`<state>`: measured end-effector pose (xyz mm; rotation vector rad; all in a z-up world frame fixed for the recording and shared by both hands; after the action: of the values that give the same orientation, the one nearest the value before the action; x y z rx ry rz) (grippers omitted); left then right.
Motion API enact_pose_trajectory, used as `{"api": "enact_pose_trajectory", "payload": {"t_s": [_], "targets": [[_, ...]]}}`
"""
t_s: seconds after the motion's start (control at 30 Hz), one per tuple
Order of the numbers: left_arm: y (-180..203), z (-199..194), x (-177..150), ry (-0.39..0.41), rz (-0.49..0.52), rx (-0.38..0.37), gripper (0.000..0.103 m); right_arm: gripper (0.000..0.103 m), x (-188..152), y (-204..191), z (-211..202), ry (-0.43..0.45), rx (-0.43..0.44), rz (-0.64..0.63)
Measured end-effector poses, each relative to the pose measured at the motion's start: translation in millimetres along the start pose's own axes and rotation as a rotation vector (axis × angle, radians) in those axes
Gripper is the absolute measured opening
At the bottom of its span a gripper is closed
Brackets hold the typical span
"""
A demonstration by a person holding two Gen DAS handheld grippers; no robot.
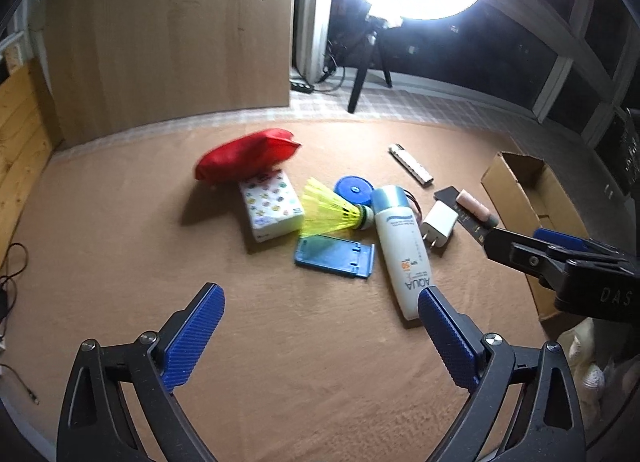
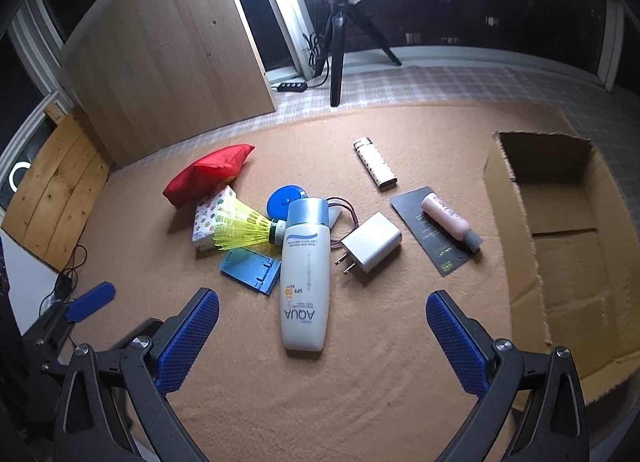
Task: Organize objects
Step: 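Reach the right tool to the white AQUA bottle and close on it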
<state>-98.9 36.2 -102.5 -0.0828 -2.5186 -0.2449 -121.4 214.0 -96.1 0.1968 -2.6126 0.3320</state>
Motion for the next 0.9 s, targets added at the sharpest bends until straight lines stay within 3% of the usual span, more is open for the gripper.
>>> {"api": "enact_pose_trajectory", "payload": {"t_s": [0.27, 0.4, 0.47, 0.6, 0.9], "targets": [[11.5, 45.5, 1.2, -0.069, -0.025, -0.079, 0.088, 0.090, 6.4, 7.0, 42.5, -0.119, 0.080, 0.054], [14.9, 67.2, 0.6, -0.101, -0.043, -0.115, 0.082, 0.076, 6.6, 9.3, 59.7, -0.175, 0.111, 0.068], [16.2, 74.8, 0.8, -0.115, -0.051, -0.126, 0.076, 0.072, 7.0, 8.2, 67.5, -0.195, 0.121, 0.065], [21.3, 89.0, 1.4, -0.138, -0.062, -0.164, 0.074, 0.064, 8.9, 6.2, 78.2, -0.224, 0.138, 0.055], [31.7, 111.0, 0.4, -0.190, -0.073, -0.214, 0.068, 0.061, 8.9, 7.0, 100.8, -0.284, 0.179, 0.073]]}}
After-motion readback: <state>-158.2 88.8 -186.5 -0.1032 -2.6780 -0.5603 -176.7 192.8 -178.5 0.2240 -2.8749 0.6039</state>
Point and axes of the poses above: each gripper's, at about its wrist camera, not at the fingertips, and z roughly the way its jaws point, y to its right, x to its top, the point moved 3 cm from there along z, roughly the way its jaws point, and after that the axes turned 4 degrees about -x, right-handed, at the moved point
